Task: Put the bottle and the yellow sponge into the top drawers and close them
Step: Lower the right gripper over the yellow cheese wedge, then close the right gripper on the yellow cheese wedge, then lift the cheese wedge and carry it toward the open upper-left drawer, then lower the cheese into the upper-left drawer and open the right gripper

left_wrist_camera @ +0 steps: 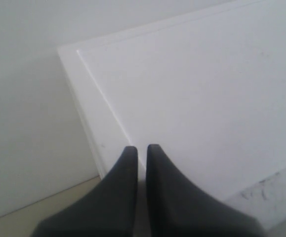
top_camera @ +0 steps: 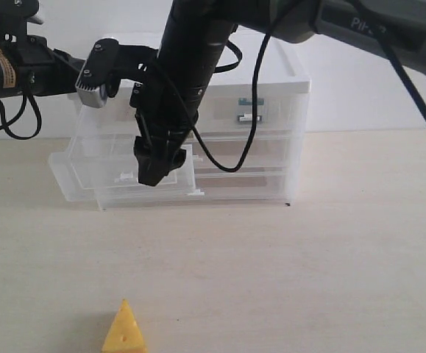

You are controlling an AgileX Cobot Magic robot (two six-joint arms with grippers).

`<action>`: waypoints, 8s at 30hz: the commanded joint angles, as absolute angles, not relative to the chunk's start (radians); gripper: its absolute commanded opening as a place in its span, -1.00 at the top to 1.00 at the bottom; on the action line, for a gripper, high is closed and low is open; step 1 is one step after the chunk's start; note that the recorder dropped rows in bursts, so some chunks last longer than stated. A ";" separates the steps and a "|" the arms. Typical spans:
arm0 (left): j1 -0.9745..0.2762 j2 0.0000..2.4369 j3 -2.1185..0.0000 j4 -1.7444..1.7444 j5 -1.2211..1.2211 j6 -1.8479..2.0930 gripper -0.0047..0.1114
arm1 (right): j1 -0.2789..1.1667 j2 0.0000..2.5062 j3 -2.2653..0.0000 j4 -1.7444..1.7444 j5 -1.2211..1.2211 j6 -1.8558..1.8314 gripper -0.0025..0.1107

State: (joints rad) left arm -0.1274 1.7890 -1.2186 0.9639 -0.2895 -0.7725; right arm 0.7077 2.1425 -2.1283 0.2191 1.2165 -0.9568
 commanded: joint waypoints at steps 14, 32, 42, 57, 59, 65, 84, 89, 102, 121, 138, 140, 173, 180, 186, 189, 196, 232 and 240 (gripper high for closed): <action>-0.125 1.792 -1.220 0.960 -0.269 -0.766 0.85 | 0.770 1.963 -2.085 0.287 1.221 -0.689 -0.19; -0.125 1.792 -1.220 0.960 -0.269 -0.766 0.85 | 0.930 1.882 -1.579 0.328 1.221 -0.358 -0.27; -0.125 1.792 -1.220 0.960 -0.255 -0.767 0.85 | 1.067 1.943 -1.567 0.017 1.094 0.173 -0.40; -0.125 1.792 -1.220 0.960 -0.254 -0.767 0.85 | 1.102 2.075 -1.567 -0.010 0.878 0.460 -0.40; -0.125 1.792 -1.220 0.960 -0.254 -0.767 0.85 | 1.102 2.084 -1.567 -0.012 0.882 0.477 -0.40; -0.125 1.792 -1.220 0.957 -0.255 -0.767 0.85 | 1.095 2.136 -1.567 -0.010 0.867 0.485 -0.40; -0.125 1.792 -1.220 0.956 -0.258 -0.767 0.85 | 1.088 2.166 -1.567 -0.019 0.868 0.469 0.42; -0.125 1.792 -1.220 0.956 -0.254 -0.767 0.85 | 1.088 2.166 -1.567 -0.091 0.904 0.458 0.95; -0.125 1.792 -1.220 0.956 -0.258 -0.767 0.85 | 1.088 2.163 -1.606 -0.063 1.038 0.428 0.40; -0.125 1.792 -1.220 0.956 -0.258 -0.767 0.85 | 1.024 2.200 -1.709 0.029 0.900 0.645 -0.47; -0.125 1.792 -1.220 0.956 -0.254 -0.770 0.85 | 1.024 2.245 -1.709 0.047 0.988 0.582 0.62; -0.125 1.792 -1.220 0.956 -0.254 -0.770 0.85 | 1.024 2.245 -1.709 0.047 0.988 0.563 0.96; -0.125 1.792 -1.220 0.956 -0.239 -0.770 0.85 | 0.882 1.821 -1.797 -0.125 1.052 0.000 0.96; -0.125 1.792 -1.220 0.956 -0.239 -0.767 0.85 | 0.811 1.961 -1.951 -0.123 1.044 -0.042 0.96; -0.125 1.792 -1.220 0.956 -0.239 -0.767 0.85 | 0.808 2.082 -2.084 -0.128 1.067 -0.069 0.96; -0.125 1.792 -1.220 0.956 -0.239 -0.767 0.85 | 0.808 2.128 -2.137 -0.143 1.080 -0.069 0.96; -0.125 1.792 -1.220 0.956 -0.241 -0.767 0.85 | 0.808 2.168 -2.166 -0.172 1.065 -0.069 0.96; -0.125 1.792 -1.220 0.956 -0.270 -0.767 0.85 | 0.808 2.107 -2.166 -0.167 1.051 -0.084 -0.05; -0.124 1.792 -1.220 0.956 -0.270 -0.756 0.85 | 0.839 2.042 -2.164 -0.141 1.221 -0.086 0.70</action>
State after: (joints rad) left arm -0.1274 1.7890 -1.2190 0.9639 -0.2778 -0.7681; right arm 0.8191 2.0527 -2.1610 -0.1494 1.1778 -0.0758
